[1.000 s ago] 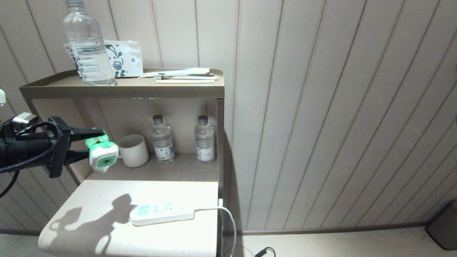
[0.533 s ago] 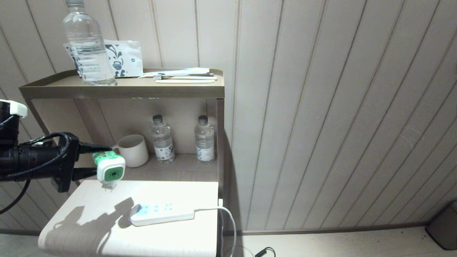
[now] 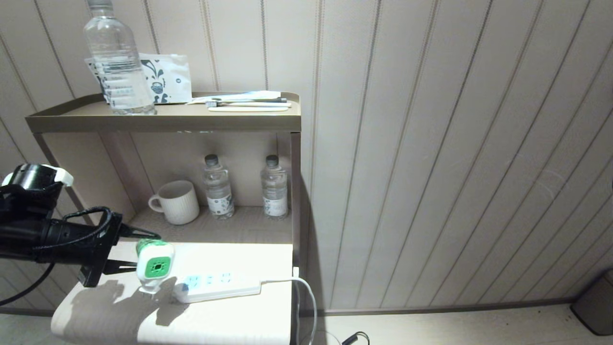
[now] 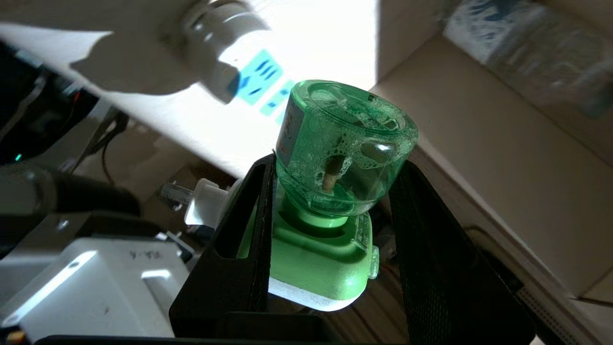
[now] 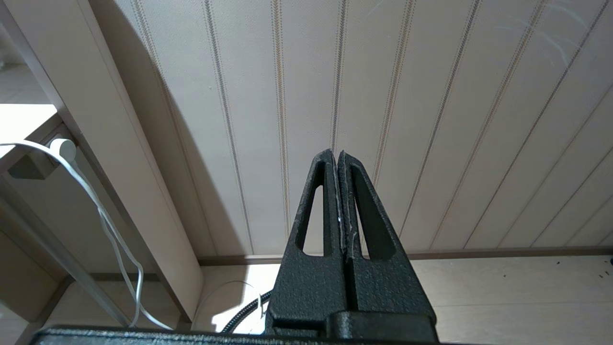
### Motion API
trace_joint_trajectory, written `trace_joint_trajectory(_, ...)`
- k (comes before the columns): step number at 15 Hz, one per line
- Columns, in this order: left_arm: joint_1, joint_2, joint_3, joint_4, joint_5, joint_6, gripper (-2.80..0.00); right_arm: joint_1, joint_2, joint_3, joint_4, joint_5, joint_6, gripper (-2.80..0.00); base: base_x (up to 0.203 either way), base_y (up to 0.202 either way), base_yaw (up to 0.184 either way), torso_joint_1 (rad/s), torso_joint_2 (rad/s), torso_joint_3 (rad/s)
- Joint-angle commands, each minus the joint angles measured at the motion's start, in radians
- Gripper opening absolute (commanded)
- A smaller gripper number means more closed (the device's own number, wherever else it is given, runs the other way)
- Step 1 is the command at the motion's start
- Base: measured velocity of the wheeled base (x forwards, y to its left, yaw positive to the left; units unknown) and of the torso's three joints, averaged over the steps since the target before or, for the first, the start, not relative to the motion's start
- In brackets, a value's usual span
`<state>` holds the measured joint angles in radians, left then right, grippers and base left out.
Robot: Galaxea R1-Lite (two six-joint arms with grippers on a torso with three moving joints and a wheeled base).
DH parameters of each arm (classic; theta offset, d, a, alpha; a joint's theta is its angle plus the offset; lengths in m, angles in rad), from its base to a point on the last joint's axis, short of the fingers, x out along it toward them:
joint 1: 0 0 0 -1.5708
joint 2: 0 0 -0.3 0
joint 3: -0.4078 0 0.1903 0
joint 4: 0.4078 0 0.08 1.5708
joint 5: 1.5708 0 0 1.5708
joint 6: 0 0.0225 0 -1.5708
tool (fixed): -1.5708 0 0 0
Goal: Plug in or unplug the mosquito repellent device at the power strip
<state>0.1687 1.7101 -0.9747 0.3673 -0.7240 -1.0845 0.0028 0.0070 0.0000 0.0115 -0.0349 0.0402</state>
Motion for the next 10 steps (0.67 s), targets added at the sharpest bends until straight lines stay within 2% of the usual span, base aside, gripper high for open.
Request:
trace_joint_trajectory(1,0.001,0.024,-0.012,0.102,-0.006,0.025,-2.8,0.0,0.001,0.0,-0.001,0.0,0.0,-2.8,0.0,0.0,0.0,0.0,0.0,0.0)
trace_joint_trajectory(5,0.026,0.049,-0.097,0.312,-0.021,0.044,-2.8,0.0,0.001,0.0,0.0,0.0,0.0,-2.8,0.0,0.0,0.0,0.0,0.0,0.0)
trace_joint_trajectory(9,0.053,0.103,-0.18,0.458,-0.032,0.064,-2.8,0.0,0.001,0.0,-0.001,0.0,0.0,-2.8,0.0,0.0,0.0,0.0,0.0,0.0)
trace_joint_trajectory(10,0.054,0.118,-0.215,0.528,-0.032,0.075,-2.8,0.0,0.001,0.0,-0.001,0.0,0.0,-2.8,0.0,0.0,0.0,0.0,0.0,0.0)
